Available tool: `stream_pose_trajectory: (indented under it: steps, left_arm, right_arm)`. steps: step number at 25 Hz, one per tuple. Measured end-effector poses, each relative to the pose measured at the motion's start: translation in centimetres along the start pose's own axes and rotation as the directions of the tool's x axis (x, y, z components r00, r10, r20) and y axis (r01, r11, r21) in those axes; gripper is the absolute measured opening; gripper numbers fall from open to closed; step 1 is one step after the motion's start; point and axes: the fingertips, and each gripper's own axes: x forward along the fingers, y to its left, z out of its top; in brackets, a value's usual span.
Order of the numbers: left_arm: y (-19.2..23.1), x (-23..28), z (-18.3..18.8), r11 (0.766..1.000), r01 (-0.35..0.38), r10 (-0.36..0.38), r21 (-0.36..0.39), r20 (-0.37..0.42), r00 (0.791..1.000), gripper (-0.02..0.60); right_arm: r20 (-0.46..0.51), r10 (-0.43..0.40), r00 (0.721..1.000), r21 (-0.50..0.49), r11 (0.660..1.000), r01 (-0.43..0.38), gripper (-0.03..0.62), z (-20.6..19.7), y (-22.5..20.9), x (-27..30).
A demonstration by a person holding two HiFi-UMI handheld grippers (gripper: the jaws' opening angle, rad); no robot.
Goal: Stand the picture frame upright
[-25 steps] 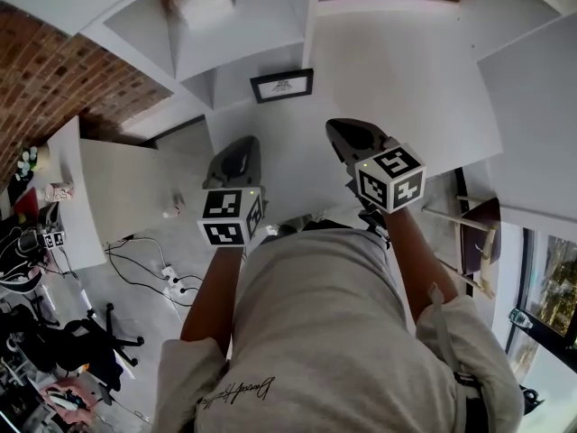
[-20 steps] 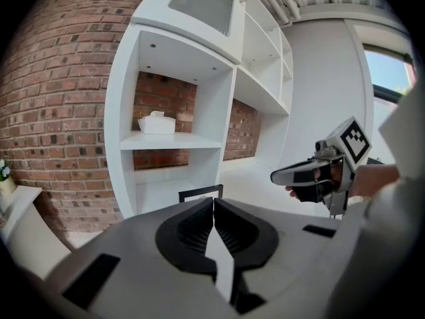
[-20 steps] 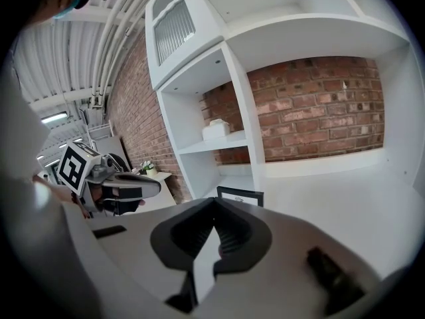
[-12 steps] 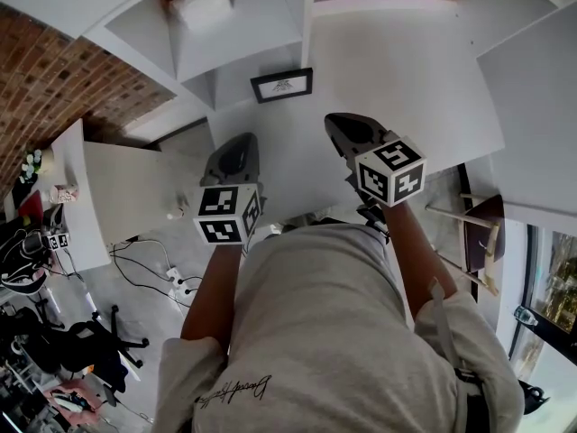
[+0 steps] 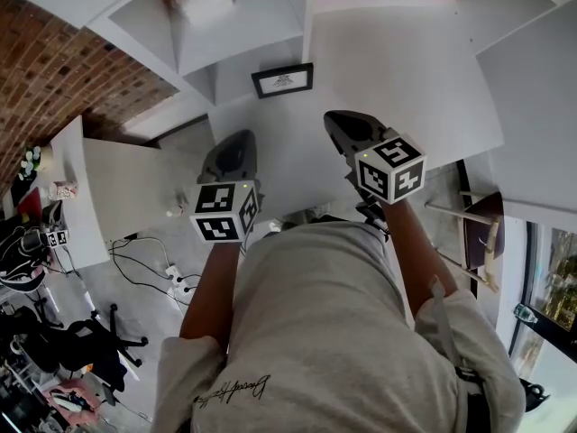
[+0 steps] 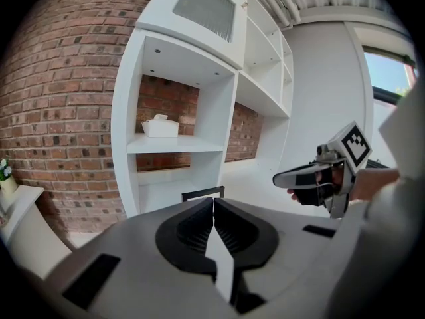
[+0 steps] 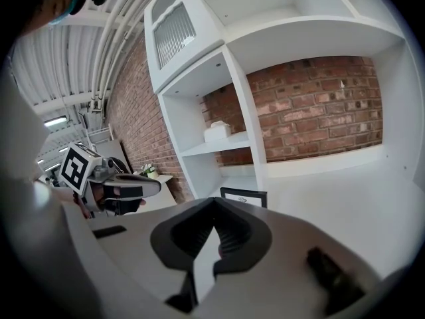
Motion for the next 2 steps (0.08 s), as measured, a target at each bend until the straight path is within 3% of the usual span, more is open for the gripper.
stream_pose_trajectory:
  steps: [2]
  left_arm:
    - [0.08, -0.36, -0.13, 1.000, -0.001, 0.001, 0.000, -0.001, 1.000, 0.018]
  right_arm:
    - [-0.003, 0.003, 1.000, -0.002, 1.000, -0.003, 0.028, -0.13, 0.36, 0.05]
